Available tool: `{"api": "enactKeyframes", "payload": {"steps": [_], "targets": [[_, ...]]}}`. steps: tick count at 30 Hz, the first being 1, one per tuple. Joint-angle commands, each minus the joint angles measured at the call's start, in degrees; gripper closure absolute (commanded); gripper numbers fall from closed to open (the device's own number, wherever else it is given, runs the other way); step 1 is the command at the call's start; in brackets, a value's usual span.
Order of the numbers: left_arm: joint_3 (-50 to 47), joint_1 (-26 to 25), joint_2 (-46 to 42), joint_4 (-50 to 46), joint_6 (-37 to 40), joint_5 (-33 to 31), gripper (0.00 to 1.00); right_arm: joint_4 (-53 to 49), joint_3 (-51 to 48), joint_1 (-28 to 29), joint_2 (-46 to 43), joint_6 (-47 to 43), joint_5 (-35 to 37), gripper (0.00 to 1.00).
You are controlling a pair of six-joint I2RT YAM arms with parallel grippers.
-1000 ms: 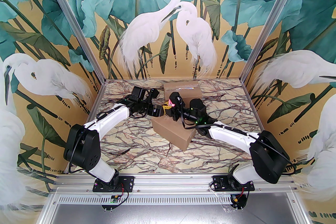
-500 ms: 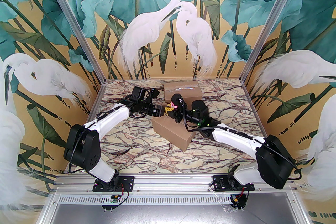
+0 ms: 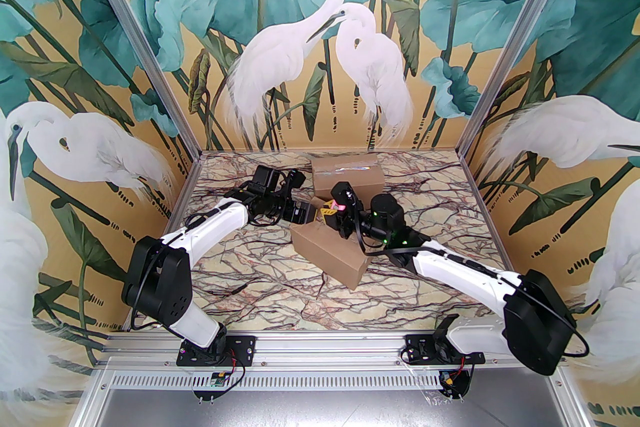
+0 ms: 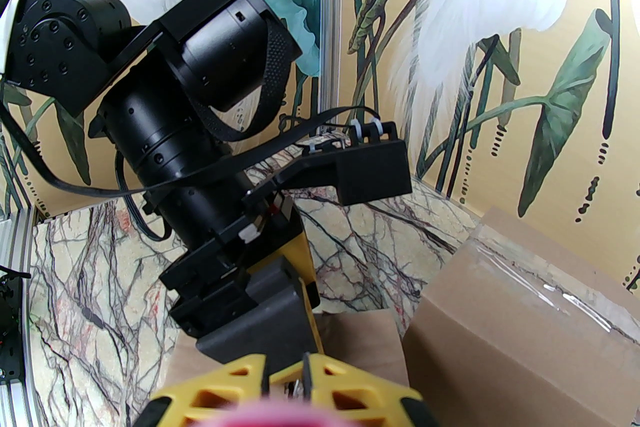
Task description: Unpack the express box
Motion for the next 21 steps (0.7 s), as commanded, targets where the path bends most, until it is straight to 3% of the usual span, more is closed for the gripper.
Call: {"api": "enactKeyframes", "payload": {"steps": [1, 21], "targets": [[-1.92, 1.12, 4.17, -6.25, 1.35, -11.12, 0.14, -4.90, -1.60, 0.07, -2.96, 1.08, -0.68, 1.00], [-0.49, 1.39, 6.02, -6.71, 0.19, -13.35, 0.14, -9.19, -4.92, 0.07, -10.07, 3.21, 0.75, 1.00]]}}
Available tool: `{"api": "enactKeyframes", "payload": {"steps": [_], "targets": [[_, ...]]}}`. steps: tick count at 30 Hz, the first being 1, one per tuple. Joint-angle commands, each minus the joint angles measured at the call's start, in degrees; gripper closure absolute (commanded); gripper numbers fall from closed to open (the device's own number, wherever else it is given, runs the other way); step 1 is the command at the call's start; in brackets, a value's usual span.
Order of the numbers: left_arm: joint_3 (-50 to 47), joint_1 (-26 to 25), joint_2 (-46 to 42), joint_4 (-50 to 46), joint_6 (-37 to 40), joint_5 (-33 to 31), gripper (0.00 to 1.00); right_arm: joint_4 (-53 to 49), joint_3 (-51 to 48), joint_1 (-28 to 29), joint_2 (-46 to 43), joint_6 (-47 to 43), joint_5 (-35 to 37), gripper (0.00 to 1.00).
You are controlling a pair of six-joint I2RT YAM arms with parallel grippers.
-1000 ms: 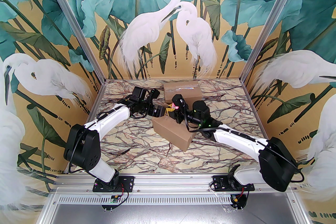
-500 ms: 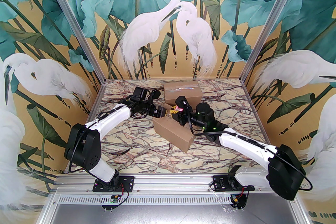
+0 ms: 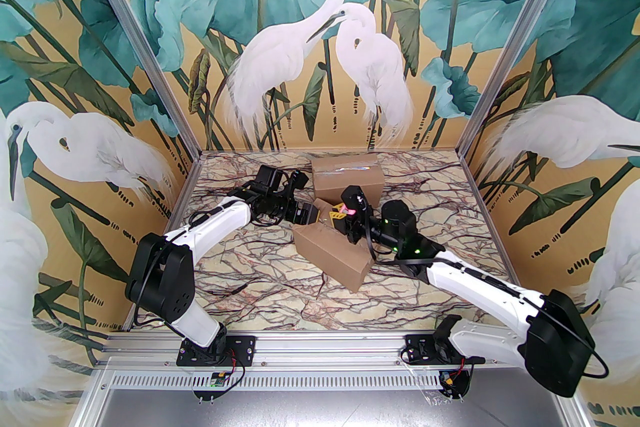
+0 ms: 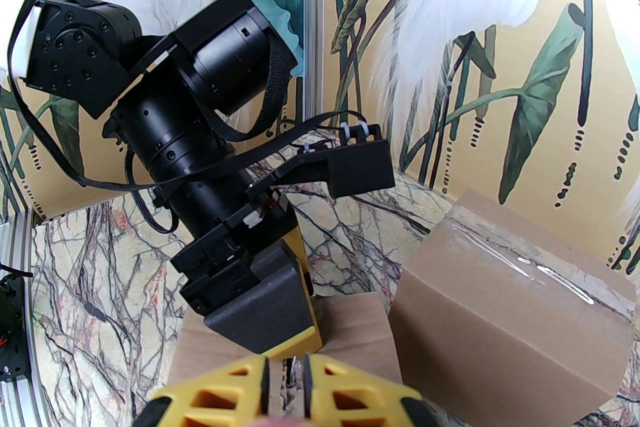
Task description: Unpack the express box
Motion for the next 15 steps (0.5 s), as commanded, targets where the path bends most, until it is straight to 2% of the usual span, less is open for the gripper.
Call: {"api": "enactKeyframes", "payload": {"steps": [1, 15], "targets": [[-1.56, 1.91, 4.50, -5.77, 0.39, -14.86, 0.14, -5.73, -1.46, 0.11, -2.67, 2.36, -1.47, 1.00], [-1.32, 1.91, 4.67, -6.08, 0.23, -15.56, 0.14, -9.46, -3.55, 0.07, -6.77, 3.31, -0.69, 1.00]]}}
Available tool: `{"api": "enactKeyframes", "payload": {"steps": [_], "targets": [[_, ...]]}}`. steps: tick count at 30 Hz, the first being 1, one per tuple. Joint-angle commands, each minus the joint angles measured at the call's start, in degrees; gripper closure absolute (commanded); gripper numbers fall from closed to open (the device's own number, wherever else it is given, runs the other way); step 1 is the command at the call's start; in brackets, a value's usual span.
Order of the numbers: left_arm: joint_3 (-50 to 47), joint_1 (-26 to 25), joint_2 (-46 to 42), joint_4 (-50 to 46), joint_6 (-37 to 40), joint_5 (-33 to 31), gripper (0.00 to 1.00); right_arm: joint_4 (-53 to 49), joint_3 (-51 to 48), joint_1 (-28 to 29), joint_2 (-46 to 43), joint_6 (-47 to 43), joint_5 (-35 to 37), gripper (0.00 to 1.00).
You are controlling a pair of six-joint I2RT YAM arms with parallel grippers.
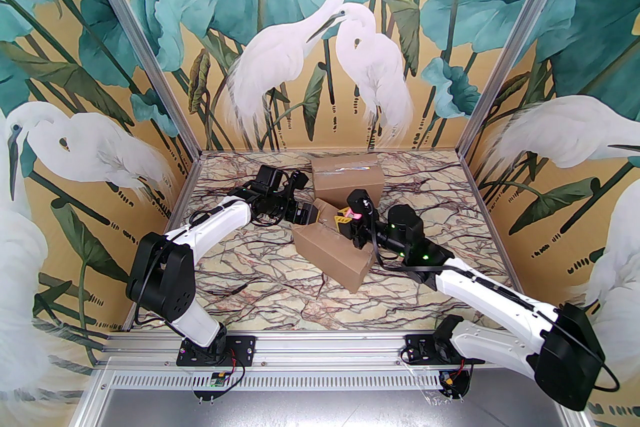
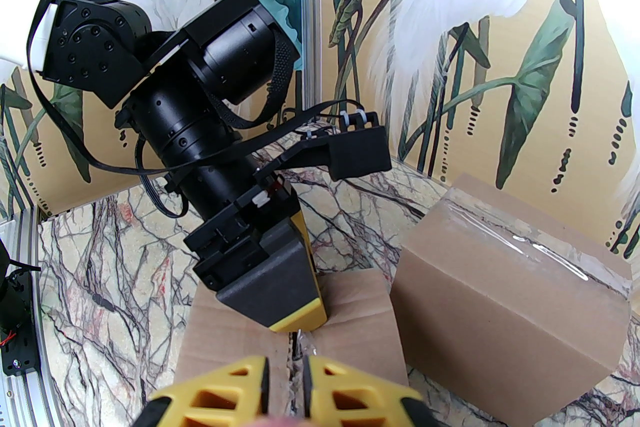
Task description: Unpack the express box
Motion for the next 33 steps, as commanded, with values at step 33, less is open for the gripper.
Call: {"api": "enactKeyframes", "payload": {"steps": [33], "targets": [[3.10, 1.85, -10.27, -5.38, 12.47, -17.20, 0.02, 1.96, 4.76, -3.13, 2.27, 3.06, -1.46, 1.00]]}}
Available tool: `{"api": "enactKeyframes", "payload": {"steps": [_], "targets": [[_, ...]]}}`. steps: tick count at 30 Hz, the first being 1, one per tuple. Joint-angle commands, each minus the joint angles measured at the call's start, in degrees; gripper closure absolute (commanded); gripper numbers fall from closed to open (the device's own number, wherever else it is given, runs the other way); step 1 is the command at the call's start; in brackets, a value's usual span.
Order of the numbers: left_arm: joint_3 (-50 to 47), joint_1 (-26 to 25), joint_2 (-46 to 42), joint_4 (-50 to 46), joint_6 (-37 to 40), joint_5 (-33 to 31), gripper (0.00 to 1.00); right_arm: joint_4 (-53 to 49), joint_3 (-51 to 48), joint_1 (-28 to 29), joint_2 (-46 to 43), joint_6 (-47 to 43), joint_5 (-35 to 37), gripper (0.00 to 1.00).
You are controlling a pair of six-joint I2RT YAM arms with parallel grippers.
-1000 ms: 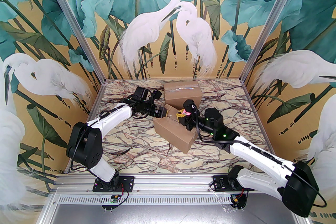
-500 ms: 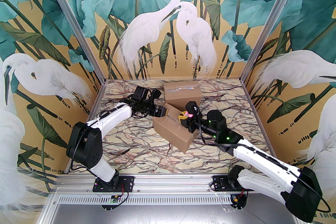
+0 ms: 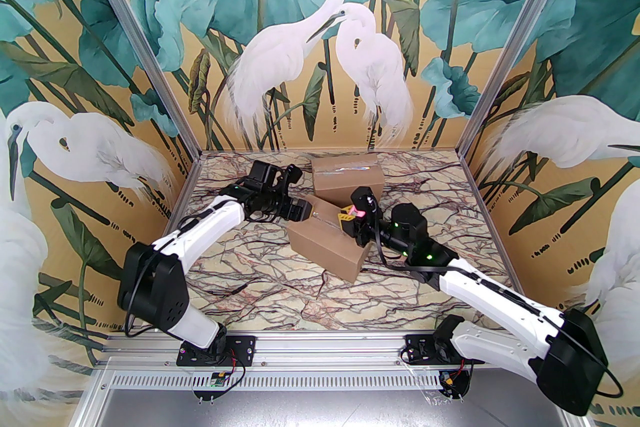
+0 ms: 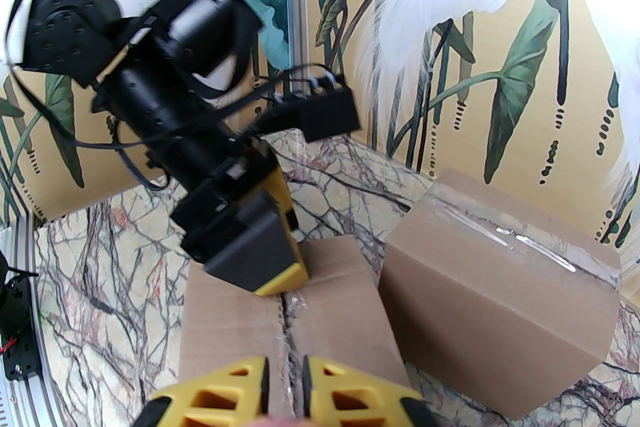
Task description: Unpack the express box
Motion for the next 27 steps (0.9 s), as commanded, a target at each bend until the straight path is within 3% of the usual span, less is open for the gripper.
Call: {"api": "enactKeyframes", "payload": {"steps": [1, 6, 9, 12, 18, 22, 27], "targets": [[1.16, 0.65, -4.68, -1.67, 5.71, -4.87, 0.01, 3.08, 3.39, -1.28, 2.33, 1.73, -2.45, 1.00], [1.42, 0.75, -6.98, -1.86, 9.21, -2.13, 0.01, 5.53, 7.45, -3.33, 6.78, 2.17, -7.00, 1.00], [2.38, 0.69, -7.35, -2.54, 9.47, 6.47, 0.06, 5.92, 10.20, -4.78, 8.84, 2.84, -11.05, 1.00], [0.65, 0.54, -8.93, 2.79, 7.10, 17.02, 0.10, 6.37, 12.55, -6.40, 10.12, 4.15, -16.35, 1.00], [-1.44, -1.15, -9.65, 14.01, 3.14, 29.34, 0.13, 1.65, 18.46, -8.22, 13.30, 4.06, -27.85, 1.00], [-0.19, -1.61, -7.58, 16.70, 1.93, 36.29, 0.24, -0.48, 21.00, -8.52, 14.58, 3.02, -32.21, 1.00], [0.38, -3.63, -5.95, 17.28, 5.68, 40.70, 0.35, -3.76, 23.70, -8.57, 15.60, 0.98, -35.29, 1.00]]}}
